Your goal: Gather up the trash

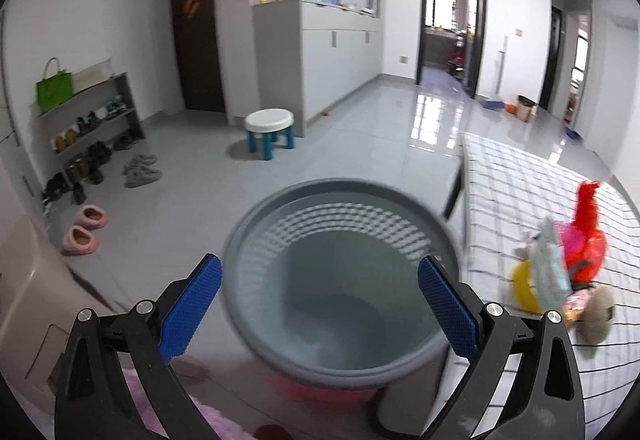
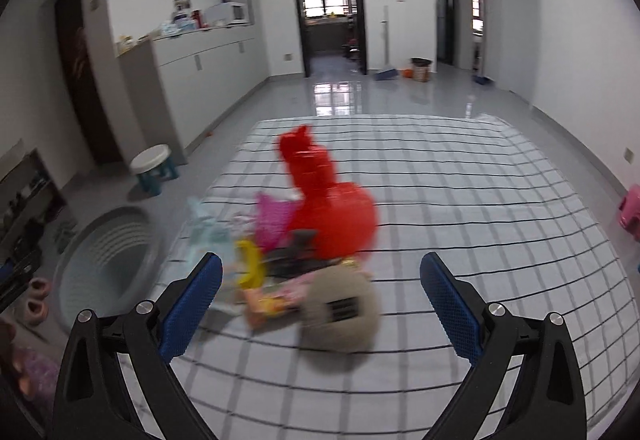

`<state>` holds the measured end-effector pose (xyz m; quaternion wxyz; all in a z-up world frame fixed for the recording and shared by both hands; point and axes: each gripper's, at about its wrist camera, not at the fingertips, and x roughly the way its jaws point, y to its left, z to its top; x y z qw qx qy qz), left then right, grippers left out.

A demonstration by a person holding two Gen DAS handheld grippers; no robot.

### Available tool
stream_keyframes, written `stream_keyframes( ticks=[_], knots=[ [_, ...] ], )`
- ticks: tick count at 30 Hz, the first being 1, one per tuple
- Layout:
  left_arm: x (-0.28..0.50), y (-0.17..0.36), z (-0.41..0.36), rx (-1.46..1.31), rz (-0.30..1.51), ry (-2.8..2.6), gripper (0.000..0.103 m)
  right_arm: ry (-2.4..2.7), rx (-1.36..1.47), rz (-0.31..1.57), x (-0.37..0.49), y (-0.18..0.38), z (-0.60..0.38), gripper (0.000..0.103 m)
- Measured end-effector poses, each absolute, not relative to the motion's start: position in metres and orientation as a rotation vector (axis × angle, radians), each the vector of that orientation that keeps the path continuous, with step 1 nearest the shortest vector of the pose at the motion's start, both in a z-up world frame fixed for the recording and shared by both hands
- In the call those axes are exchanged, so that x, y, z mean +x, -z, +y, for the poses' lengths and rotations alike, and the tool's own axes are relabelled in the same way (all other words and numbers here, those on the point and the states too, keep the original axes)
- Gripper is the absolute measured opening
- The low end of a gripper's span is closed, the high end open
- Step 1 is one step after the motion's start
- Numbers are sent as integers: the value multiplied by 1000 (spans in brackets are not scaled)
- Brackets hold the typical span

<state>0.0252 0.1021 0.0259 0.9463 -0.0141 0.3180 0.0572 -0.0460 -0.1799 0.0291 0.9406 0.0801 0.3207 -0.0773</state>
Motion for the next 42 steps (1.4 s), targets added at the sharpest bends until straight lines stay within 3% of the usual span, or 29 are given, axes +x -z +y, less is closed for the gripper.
stream_keyframes(
  ticks=[7,20,42],
  knots=[
    [42,-56,65,-5,622,-89,97,100,210,654,-41,-37,-165,95],
    [16,-8,46,-4,791,-25,97,143,225,754,-46,-5,-163,95],
    [8,-1,6,98,810,49,97,151,215,832,-50,14,-166,95]
  ],
)
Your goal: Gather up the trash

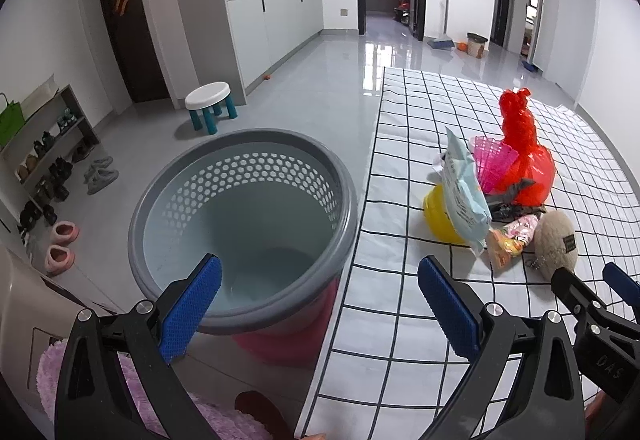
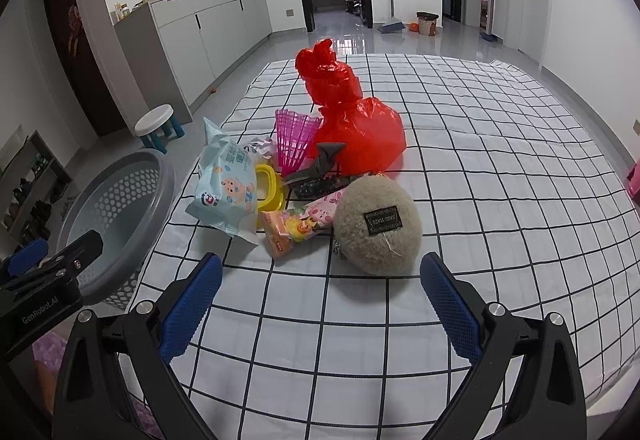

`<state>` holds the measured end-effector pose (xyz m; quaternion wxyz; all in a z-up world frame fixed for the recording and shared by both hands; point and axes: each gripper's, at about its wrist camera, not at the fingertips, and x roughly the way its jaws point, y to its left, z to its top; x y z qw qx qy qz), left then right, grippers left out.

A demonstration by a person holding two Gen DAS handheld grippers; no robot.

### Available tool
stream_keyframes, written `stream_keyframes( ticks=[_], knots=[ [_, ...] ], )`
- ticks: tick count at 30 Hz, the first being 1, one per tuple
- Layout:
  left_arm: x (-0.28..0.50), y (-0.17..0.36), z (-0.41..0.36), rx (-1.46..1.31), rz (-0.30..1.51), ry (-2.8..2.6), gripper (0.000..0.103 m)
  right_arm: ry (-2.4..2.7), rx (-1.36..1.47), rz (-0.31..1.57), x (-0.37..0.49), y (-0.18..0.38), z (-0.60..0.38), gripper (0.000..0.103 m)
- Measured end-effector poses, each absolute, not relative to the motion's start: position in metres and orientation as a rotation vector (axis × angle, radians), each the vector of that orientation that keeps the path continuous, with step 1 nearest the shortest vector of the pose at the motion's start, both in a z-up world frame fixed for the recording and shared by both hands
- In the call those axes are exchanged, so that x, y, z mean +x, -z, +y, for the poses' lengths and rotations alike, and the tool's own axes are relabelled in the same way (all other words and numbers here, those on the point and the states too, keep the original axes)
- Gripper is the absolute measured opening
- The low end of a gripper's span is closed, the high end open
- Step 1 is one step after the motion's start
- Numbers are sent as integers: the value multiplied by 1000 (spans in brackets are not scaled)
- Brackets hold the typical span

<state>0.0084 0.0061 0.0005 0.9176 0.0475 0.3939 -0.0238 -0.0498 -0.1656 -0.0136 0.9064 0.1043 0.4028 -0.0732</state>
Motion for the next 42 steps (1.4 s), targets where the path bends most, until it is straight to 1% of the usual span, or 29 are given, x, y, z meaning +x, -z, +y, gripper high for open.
stream_keyframes(
  ticks=[42],
  knots=[
    [16,9,-10,119,845,79,97,128,242,827,-45,17,-174,95]
  ],
)
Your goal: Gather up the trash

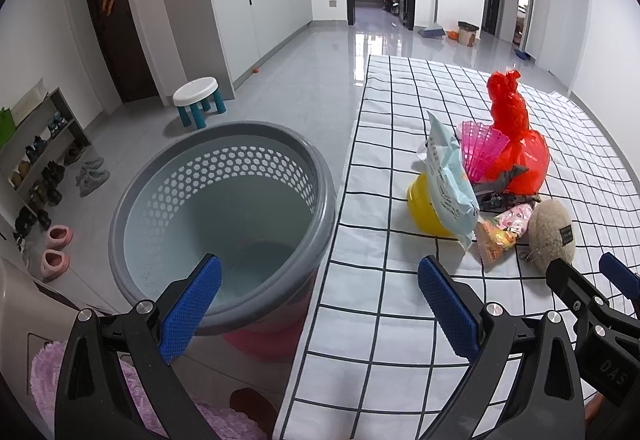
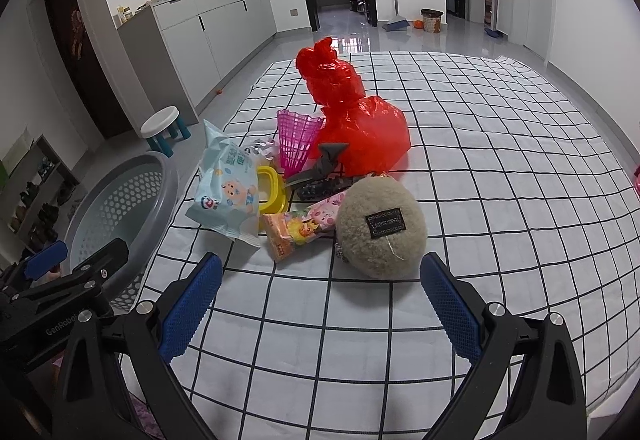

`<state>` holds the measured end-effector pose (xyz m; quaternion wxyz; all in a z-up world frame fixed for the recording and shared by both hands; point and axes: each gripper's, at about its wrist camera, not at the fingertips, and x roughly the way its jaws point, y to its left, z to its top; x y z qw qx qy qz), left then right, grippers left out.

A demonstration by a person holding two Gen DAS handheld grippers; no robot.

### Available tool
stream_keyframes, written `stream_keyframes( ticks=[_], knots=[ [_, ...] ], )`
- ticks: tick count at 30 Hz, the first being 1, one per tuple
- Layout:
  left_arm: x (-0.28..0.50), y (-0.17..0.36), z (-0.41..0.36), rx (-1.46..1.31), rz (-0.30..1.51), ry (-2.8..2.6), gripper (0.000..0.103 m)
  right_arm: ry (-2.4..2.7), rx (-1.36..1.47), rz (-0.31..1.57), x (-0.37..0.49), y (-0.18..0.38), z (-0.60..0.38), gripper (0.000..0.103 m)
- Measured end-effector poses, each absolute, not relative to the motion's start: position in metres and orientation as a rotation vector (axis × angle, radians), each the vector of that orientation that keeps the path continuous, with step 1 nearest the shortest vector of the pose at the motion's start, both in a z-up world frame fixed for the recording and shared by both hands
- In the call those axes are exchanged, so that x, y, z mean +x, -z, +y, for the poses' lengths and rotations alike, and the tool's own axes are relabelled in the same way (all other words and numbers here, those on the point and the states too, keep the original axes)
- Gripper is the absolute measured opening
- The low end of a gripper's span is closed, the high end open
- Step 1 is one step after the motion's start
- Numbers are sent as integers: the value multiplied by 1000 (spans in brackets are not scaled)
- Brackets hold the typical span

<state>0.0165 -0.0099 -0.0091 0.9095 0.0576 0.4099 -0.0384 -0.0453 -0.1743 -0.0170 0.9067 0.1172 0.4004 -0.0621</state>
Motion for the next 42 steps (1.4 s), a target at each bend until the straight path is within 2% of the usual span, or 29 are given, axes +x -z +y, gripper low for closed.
stream_keyframes(
  ticks=[42],
  knots=[
    [23,14,-17,132,857,75,97,117,249,827,-43,16,-175,95]
  ],
)
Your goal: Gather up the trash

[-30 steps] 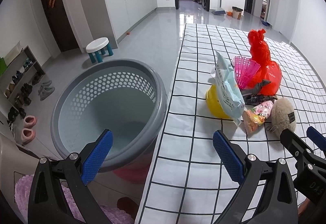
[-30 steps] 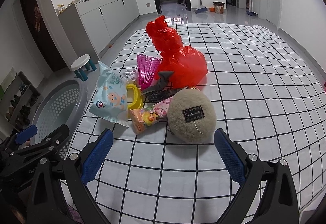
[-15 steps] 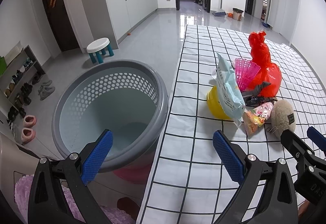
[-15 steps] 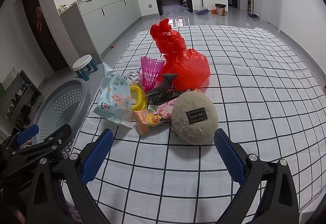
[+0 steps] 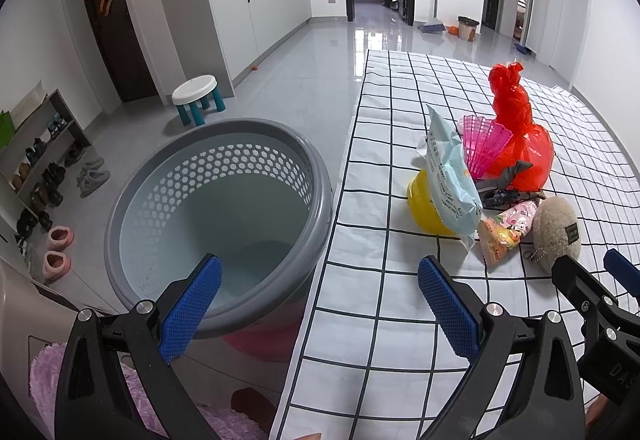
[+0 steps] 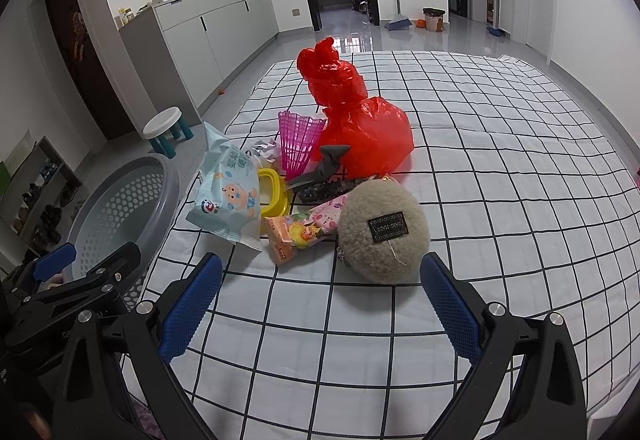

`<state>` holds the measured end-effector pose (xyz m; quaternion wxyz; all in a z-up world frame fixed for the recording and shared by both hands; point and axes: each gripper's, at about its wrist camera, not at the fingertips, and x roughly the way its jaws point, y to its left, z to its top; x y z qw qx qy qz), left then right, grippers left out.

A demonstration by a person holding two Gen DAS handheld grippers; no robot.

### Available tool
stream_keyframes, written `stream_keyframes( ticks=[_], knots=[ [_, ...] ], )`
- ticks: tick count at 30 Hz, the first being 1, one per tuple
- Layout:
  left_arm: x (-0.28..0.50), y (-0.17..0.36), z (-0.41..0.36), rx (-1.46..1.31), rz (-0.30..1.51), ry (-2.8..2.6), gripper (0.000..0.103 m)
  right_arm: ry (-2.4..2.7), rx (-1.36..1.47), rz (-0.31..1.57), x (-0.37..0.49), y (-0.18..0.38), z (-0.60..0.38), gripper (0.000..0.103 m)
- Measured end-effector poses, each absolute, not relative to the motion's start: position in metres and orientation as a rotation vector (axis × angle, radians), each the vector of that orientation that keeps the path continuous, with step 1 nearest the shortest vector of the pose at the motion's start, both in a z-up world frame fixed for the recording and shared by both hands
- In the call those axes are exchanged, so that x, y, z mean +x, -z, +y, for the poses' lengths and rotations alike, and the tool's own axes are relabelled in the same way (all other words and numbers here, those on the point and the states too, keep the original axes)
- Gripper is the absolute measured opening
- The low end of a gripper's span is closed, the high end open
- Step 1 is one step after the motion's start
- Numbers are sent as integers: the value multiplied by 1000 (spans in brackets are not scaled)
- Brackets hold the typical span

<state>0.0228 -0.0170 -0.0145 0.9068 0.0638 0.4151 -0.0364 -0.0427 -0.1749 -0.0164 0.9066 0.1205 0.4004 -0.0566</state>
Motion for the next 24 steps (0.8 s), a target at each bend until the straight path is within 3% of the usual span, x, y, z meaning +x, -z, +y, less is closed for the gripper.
stream_keyframes(
  ticks=[24],
  knots=[
    [22,9,-14,130,844,71,97,116,242,824,-44,15,-173,95]
  ],
)
